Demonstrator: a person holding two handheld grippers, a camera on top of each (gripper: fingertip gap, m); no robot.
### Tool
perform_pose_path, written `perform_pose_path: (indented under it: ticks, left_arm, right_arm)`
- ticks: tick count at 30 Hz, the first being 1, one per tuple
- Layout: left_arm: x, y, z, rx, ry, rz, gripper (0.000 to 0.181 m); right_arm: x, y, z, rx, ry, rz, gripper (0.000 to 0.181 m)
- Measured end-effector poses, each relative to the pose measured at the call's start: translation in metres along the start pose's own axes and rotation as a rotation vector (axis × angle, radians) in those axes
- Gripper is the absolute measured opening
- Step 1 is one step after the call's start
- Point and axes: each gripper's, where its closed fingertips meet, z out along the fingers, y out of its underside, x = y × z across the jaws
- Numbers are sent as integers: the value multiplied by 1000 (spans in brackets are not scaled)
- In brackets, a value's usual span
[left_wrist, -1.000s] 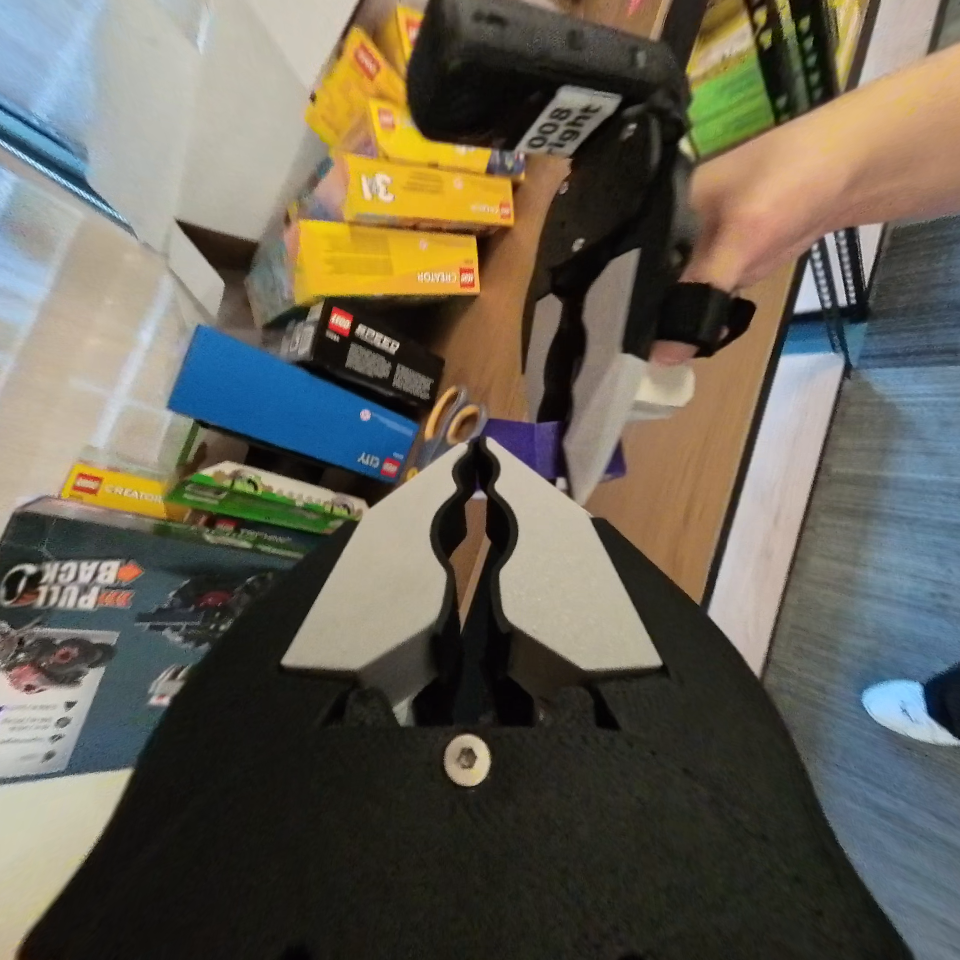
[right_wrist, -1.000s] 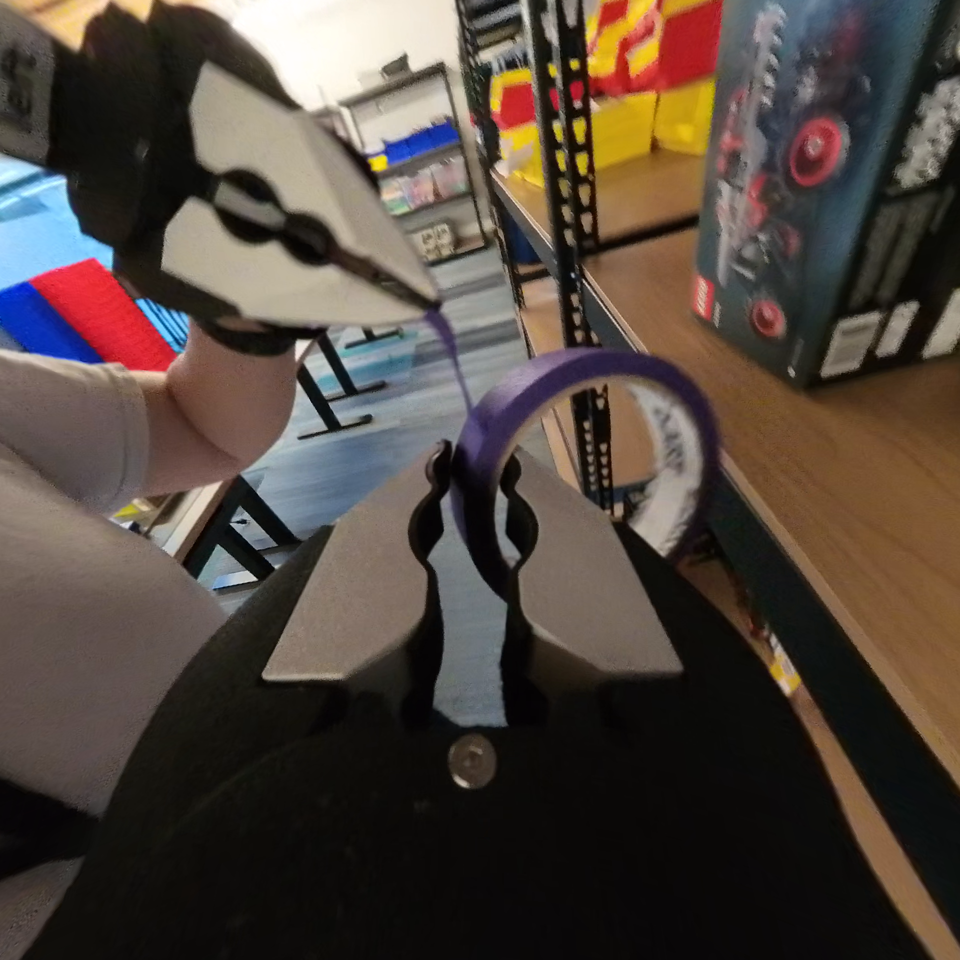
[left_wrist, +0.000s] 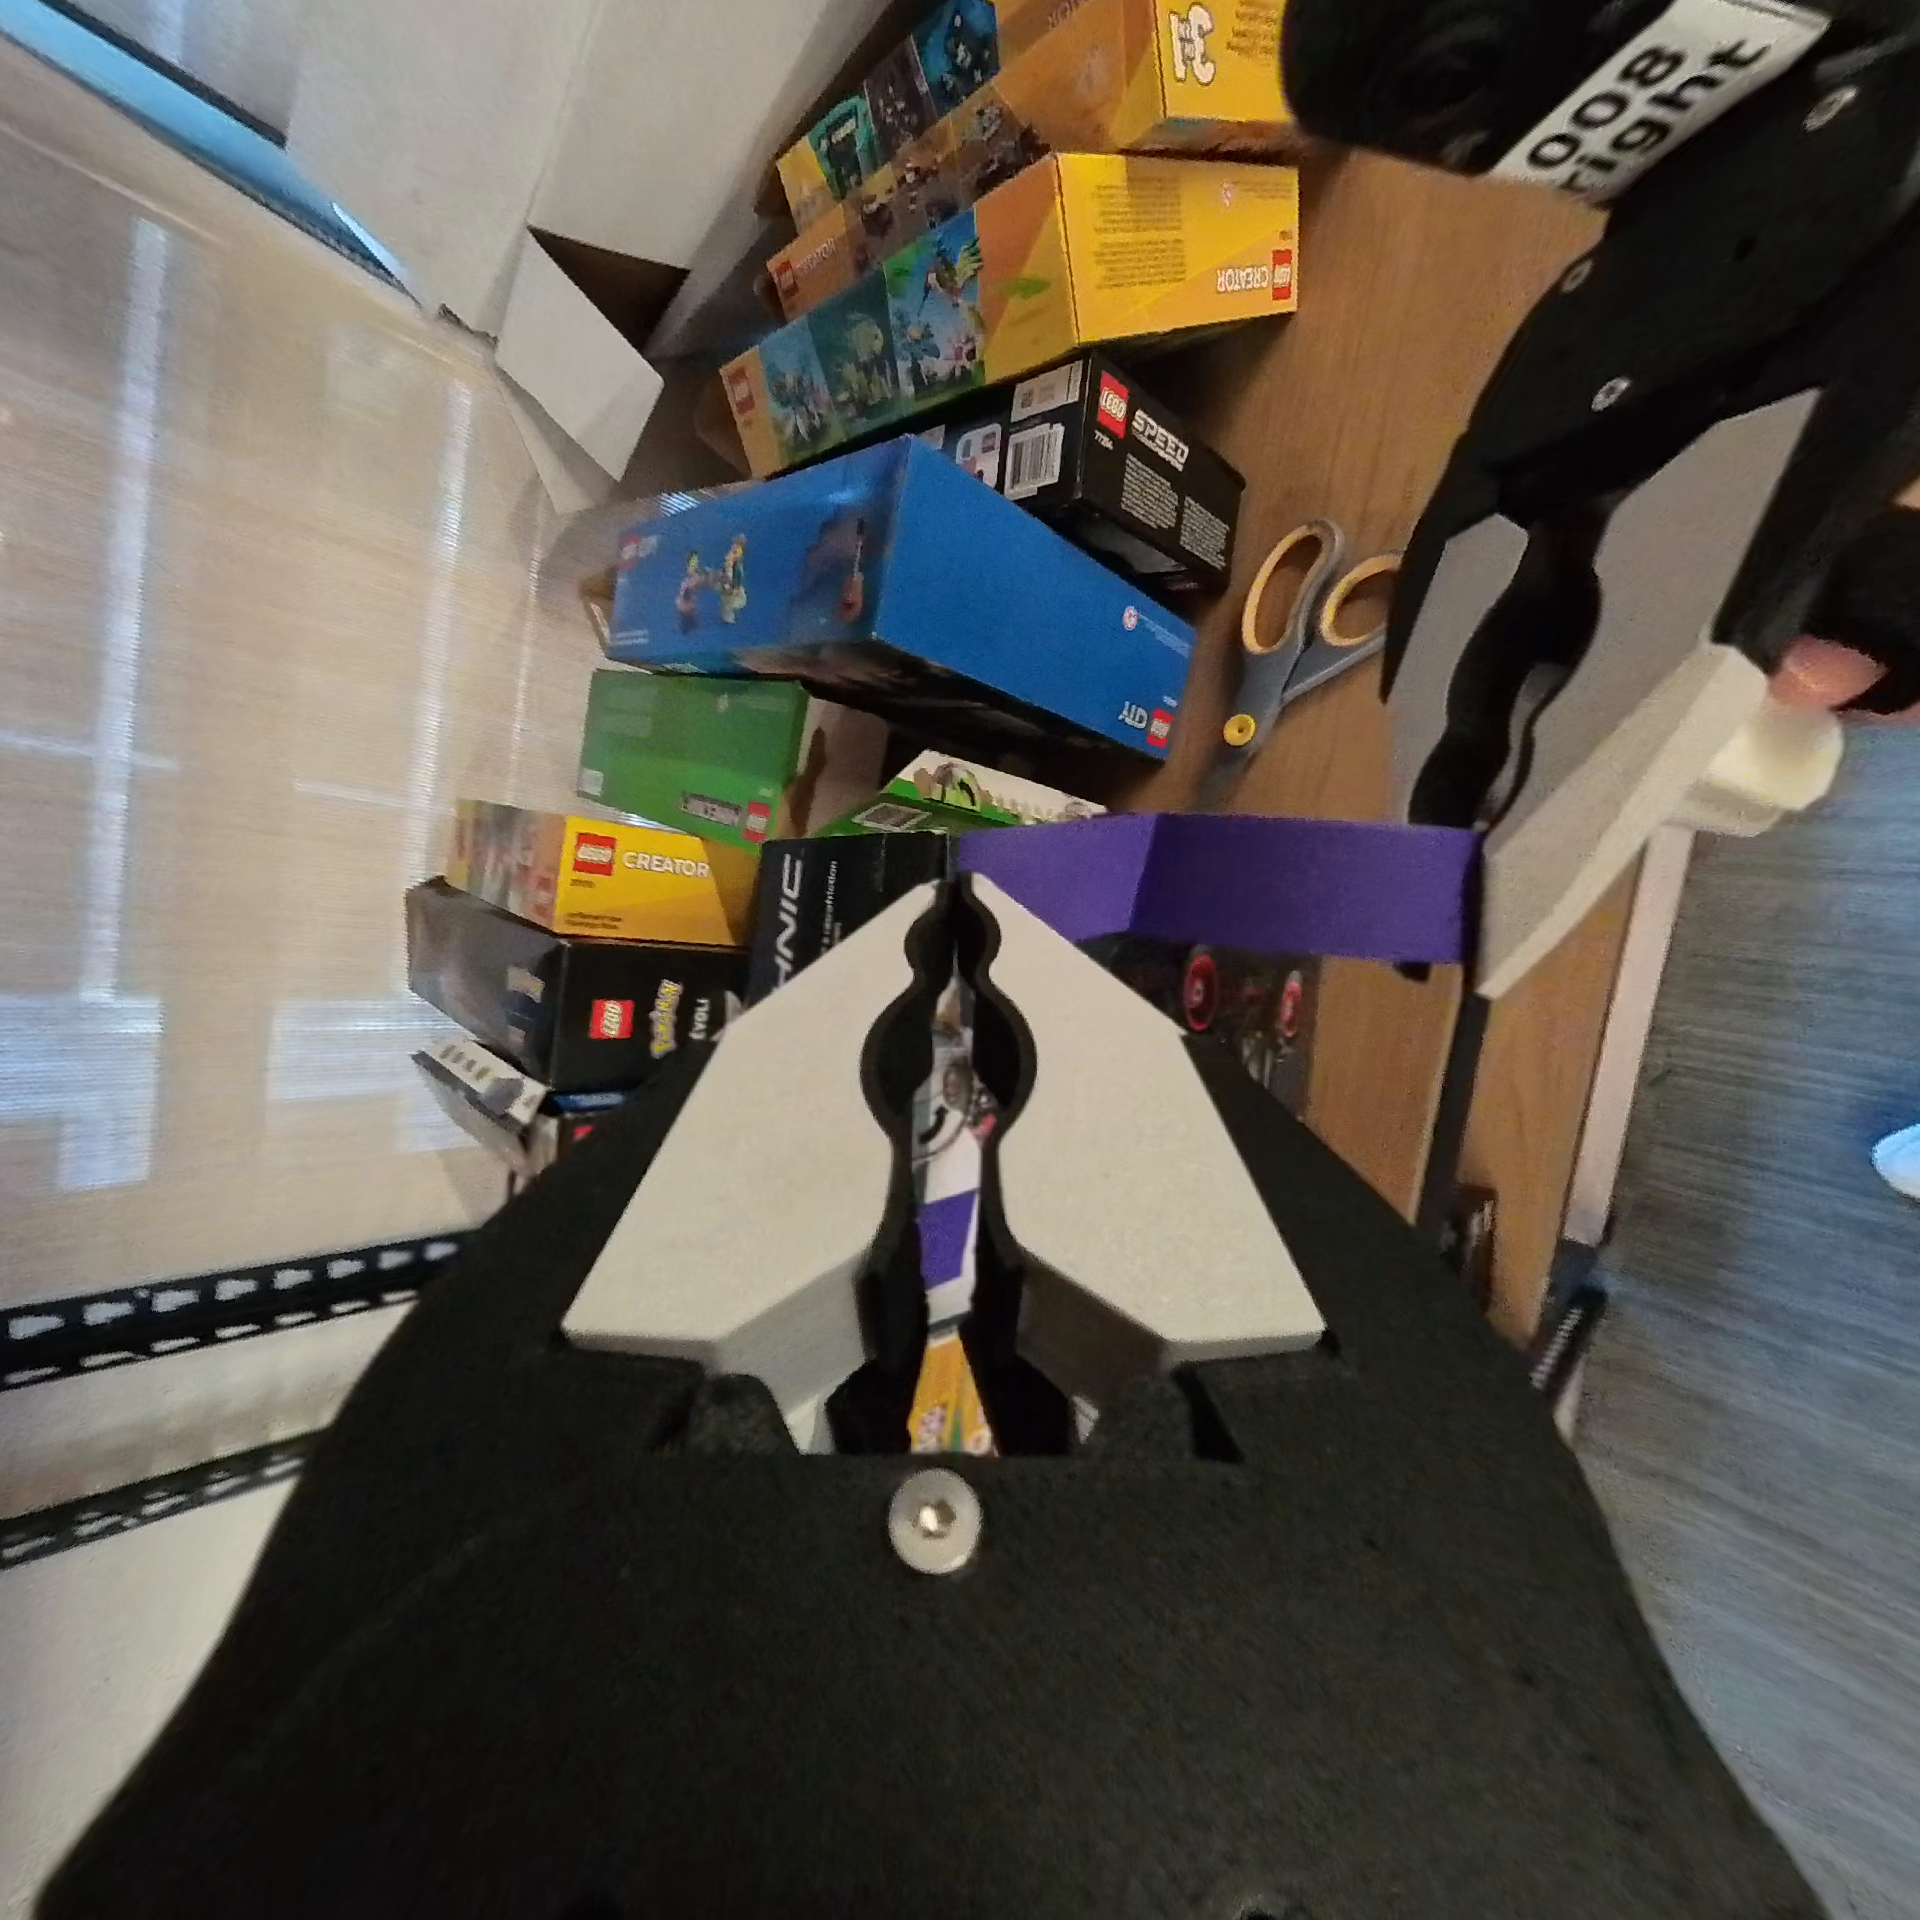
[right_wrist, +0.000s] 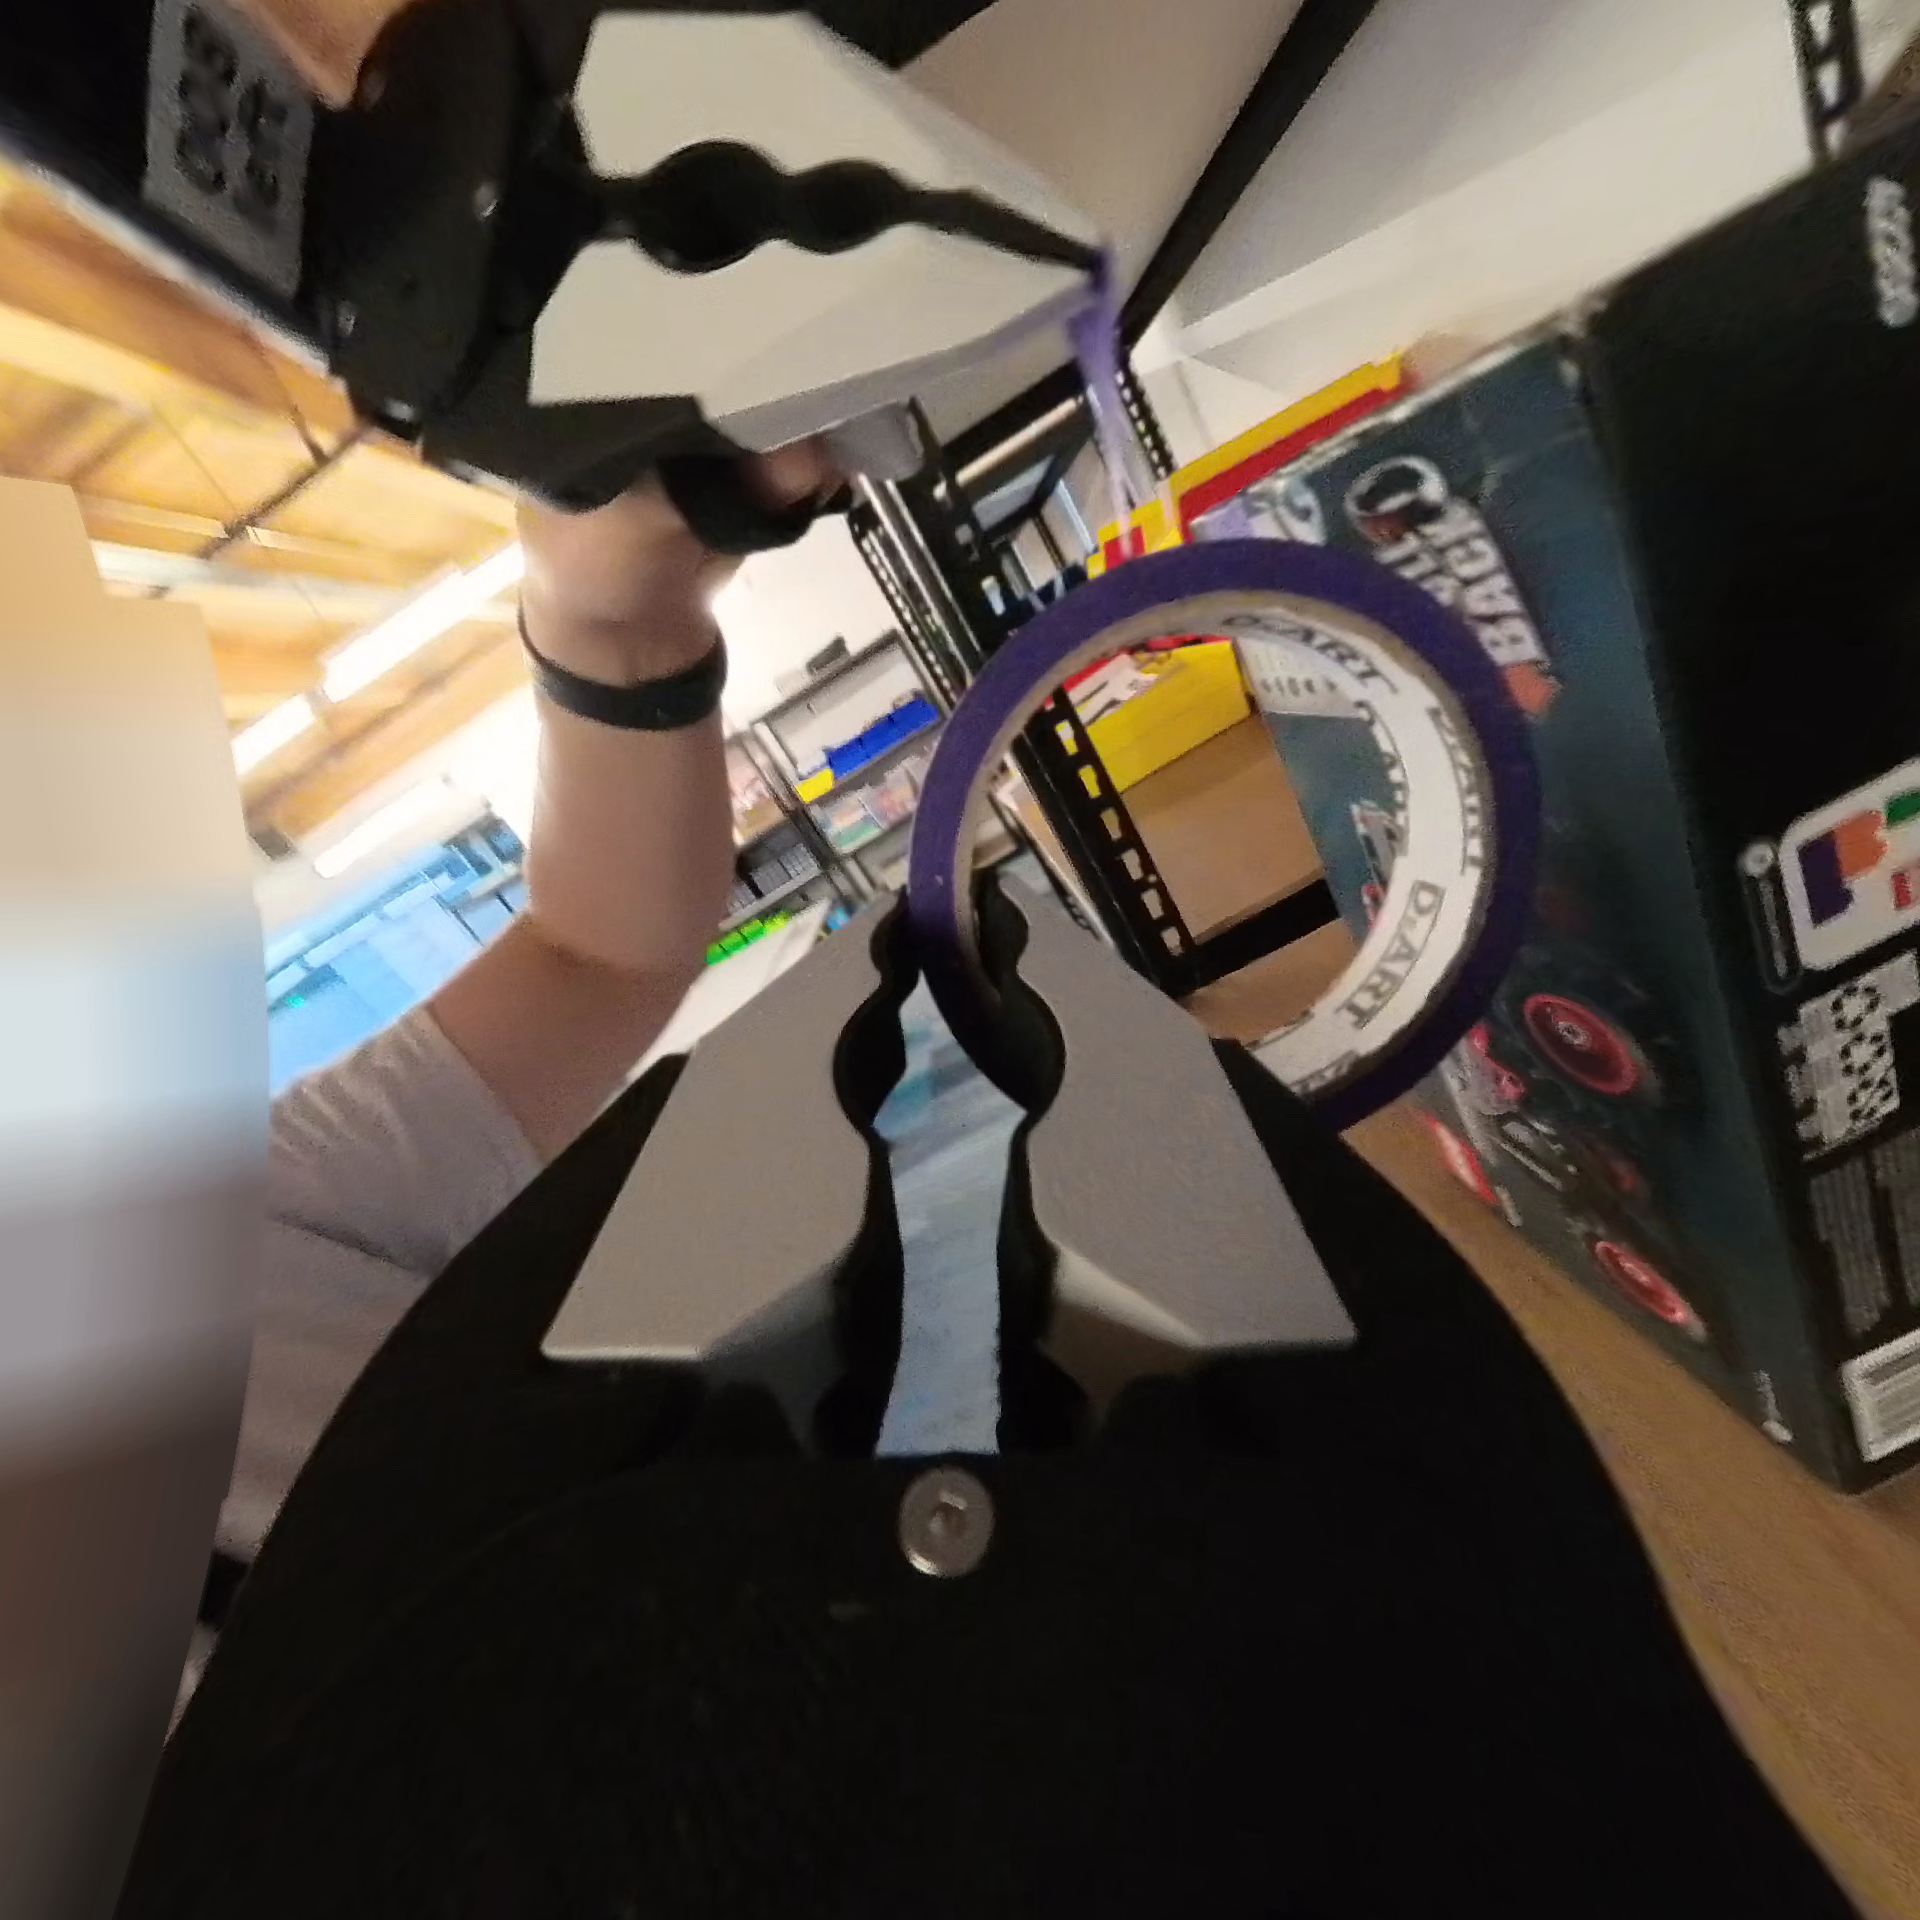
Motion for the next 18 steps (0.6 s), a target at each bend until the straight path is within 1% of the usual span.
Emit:
perform_pose_path:
  ticks: [3, 5, 7, 9, 12, 14, 16, 18]
  left_arm:
    - [-4, 2, 3, -23, -18, 86, 0]
    - [-7, 7, 10, -70, -19, 138, 0]
    - [-10, 9, 14, -113, -1, 165, 0]
    - [-17, 5, 13, -117, -10, 175, 0]
    - [-19, 0, 16, -113, 39, 157, 0]
    - [-21, 10, 25, -174, 60, 154, 0]
    - [-22, 22, 34, -238, 67, 183, 0]
    - [-24, 29, 41, -266, 69, 179, 0]
  right_arm:
    - [4, -3, 0, 47, -50, 154, 9]
    - [1, -3, 4, 43, -88, 200, 10]
    - [1, 1, 8, 23, -79, 186, 12]
    - [1, 3, 8, 10, -76, 133, 17]
    - [-2, 0, 6, 22, -118, 137, 15]
    - [2, -5, 5, 40, -105, 179, 12]
    - [1, -11, 6, 36, -123, 259, 10]
    - [-1, -20, 8, 40, -146, 339, 9]
